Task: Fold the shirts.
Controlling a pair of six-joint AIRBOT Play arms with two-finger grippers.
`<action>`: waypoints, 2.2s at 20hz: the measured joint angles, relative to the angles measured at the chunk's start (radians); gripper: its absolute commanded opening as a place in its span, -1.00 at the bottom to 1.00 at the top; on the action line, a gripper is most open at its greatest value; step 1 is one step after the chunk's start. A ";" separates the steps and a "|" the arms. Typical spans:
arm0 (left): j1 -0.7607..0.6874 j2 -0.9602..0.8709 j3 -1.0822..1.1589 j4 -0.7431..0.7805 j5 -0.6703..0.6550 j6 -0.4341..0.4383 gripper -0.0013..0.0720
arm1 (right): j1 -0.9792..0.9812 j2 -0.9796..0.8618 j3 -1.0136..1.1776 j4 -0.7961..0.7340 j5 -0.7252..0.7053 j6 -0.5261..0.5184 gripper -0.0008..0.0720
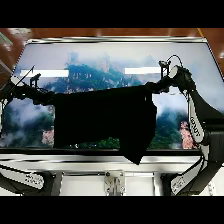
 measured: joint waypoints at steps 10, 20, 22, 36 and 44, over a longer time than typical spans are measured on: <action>0.000 -0.059 0.001 0.056 -0.237 -0.126 -0.86 | -0.006 -0.023 -0.003 -0.059 0.175 0.073 -0.80; -0.002 -0.064 0.001 0.143 -0.199 -0.181 0.49 | -0.006 -0.030 -0.003 -0.115 0.182 0.147 0.62; 0.004 -0.060 0.014 0.143 -0.199 -0.187 0.51 | -0.008 -0.024 0.002 -0.109 0.192 0.145 0.65; 0.376 0.372 -0.510 0.042 -0.291 -0.021 0.97 | -0.314 0.371 -0.383 0.038 0.500 -0.078 0.65; 0.360 0.422 -0.815 -0.153 -0.082 0.059 0.96 | -0.332 0.451 -0.574 0.129 0.396 -0.106 0.65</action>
